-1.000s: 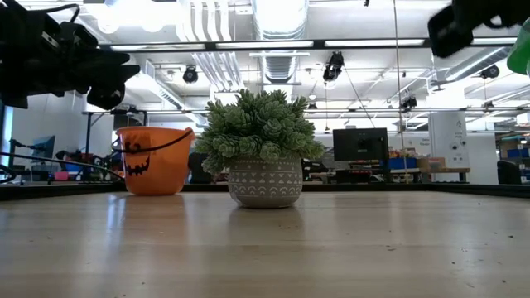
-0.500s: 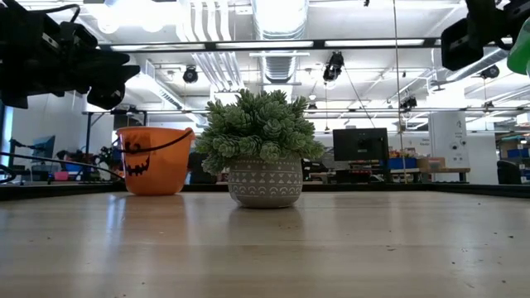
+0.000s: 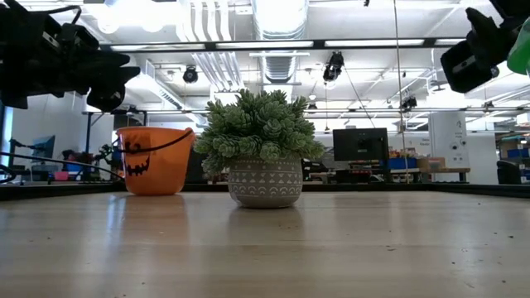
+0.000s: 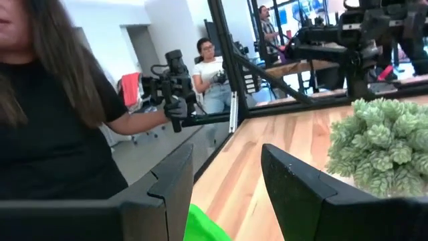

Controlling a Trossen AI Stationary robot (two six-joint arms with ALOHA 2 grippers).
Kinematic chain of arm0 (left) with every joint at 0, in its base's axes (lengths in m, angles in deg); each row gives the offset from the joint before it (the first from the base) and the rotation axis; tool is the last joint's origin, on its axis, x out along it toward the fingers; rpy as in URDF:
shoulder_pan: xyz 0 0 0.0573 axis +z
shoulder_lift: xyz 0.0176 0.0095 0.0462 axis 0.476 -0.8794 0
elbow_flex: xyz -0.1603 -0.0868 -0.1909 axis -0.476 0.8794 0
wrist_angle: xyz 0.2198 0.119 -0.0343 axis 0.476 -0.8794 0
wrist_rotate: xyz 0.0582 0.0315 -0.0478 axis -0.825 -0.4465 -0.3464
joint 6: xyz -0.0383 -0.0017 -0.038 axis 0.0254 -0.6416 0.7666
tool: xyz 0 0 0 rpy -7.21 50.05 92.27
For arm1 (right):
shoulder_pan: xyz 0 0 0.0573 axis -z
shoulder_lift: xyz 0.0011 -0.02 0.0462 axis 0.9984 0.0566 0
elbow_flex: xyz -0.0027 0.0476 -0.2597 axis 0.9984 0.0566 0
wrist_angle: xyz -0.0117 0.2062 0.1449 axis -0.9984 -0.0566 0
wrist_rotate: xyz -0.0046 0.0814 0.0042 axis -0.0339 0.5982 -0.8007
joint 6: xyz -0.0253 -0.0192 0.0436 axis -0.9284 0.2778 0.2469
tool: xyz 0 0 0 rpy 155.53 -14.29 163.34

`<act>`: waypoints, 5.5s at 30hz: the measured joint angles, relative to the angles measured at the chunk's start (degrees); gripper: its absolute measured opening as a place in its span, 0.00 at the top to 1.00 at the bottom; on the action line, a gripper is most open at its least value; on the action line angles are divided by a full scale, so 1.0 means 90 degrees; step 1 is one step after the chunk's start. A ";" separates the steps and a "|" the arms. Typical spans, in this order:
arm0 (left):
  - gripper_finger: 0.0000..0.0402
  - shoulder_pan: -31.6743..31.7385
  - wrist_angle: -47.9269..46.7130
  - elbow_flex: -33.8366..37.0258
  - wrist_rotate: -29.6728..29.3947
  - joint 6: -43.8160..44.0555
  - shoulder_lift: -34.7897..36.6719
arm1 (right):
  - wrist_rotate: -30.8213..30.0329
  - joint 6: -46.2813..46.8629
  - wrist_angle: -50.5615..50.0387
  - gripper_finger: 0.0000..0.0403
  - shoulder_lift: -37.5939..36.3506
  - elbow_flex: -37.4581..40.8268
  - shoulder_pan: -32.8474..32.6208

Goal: Sort candy
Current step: Return to Home Position

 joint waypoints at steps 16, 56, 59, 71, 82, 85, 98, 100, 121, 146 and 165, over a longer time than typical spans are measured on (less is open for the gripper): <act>0.71 0.0000 0.0000 0.0000 0.0087 0.0300 0.0000 | -0.0005 -0.0339 -0.0092 0.59 0.0000 0.0007 0.0000; 0.71 0.0000 0.0002 0.0000 0.0490 0.1037 0.0010 | -0.0010 -0.1241 -0.1629 0.59 -0.3364 0.0015 0.0000; 0.71 0.0000 0.0015 0.0000 0.0441 0.0992 0.0010 | -0.0010 -0.1240 -0.1627 0.59 -0.3278 0.0015 0.0000; 0.71 0.0000 0.0010 0.0000 0.0434 0.0790 0.0012 | -0.0008 -0.1236 -0.1632 0.59 -0.3079 0.0015 0.0000; 0.71 -0.0002 -0.0121 0.0025 0.0364 0.0636 0.0316 | -0.0008 -0.1234 -0.1630 0.59 -0.3081 0.0015 0.0000; 0.71 -0.0002 -0.0521 0.0053 0.0147 0.0624 0.0902 | -0.0008 -0.1225 -0.1628 0.59 -0.3081 0.0015 0.0000; 0.71 -0.0204 -0.1161 0.0053 -0.3243 0.0065 0.1251 | -0.0005 -0.1223 -0.1645 0.59 -0.3079 0.0015 0.0002; 0.71 -0.0269 -0.1253 0.0053 -0.4162 0.0053 0.1251 | -0.0004 -0.1223 -0.1649 0.59 -0.3079 0.0017 0.0001; 0.71 -0.0541 -0.1957 0.0056 -0.5627 -0.1251 0.1248 | -0.0005 -0.1226 -0.1658 0.59 -0.3076 0.0016 0.0002; 0.71 -0.0561 -0.1921 0.0063 -0.5603 -0.1528 0.1197 | -0.0005 -0.1235 -0.1659 0.59 -0.3076 0.0017 0.0002; 0.71 -0.0561 -0.1910 -0.0046 -0.5605 -0.1525 0.1172 | -0.0005 -0.1225 -0.1658 0.59 -0.3076 0.0015 0.0002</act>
